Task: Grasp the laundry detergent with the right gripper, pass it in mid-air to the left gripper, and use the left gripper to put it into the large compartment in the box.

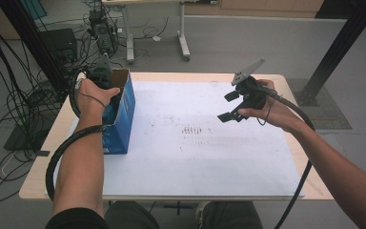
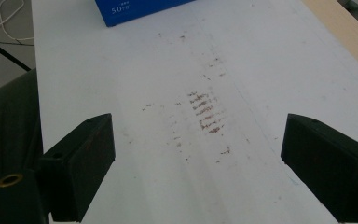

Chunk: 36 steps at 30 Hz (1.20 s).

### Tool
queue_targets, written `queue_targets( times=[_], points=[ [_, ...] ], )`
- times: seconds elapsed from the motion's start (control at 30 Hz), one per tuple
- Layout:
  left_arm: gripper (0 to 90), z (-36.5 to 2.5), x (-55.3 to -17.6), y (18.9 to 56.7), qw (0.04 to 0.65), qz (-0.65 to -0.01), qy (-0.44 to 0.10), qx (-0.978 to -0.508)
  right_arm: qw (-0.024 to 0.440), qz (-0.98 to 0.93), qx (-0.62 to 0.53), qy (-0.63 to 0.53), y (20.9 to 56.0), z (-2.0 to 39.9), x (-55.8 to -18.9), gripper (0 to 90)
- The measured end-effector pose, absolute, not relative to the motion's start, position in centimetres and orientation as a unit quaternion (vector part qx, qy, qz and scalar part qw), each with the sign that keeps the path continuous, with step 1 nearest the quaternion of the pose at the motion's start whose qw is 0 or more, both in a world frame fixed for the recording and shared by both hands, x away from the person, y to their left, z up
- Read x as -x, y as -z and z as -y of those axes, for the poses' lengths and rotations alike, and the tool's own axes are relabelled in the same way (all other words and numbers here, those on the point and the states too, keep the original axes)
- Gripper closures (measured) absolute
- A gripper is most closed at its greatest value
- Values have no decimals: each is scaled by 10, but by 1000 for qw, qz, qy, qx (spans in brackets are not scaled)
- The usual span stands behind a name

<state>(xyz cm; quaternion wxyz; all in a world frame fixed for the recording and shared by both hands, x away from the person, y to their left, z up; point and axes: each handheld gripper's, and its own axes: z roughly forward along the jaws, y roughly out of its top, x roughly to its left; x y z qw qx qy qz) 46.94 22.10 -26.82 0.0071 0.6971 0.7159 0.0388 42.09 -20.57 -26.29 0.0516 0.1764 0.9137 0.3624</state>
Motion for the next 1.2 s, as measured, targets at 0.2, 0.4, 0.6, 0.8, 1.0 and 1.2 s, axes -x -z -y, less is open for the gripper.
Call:
queue_targets(
  times=[0.2,0.4,0.6,0.8,1.0,1.2],
  points=[
    [362,-222,-469,272,9,-715,-40,-698,54,-913,-179,-363,261,208,-421,99],
    [361,-222,-470,273,7,-712,-37,-701,57,-912,-183,-362,261,211,-422,99],
    [359,-224,-470,273,11,-713,-37,-700,58,-912,-186,-360,260,213,-422,98],
    [359,-223,-470,273,11,-713,-39,-700,61,-913,-186,-359,257,214,-422,99],
    [359,-224,-470,273,13,-714,-38,-699,62,-914,-188,-355,255,215,-422,103],
    [358,-225,-470,274,15,-714,-38,-699,65,-914,-187,-354,252,215,-423,103]
  ],
)
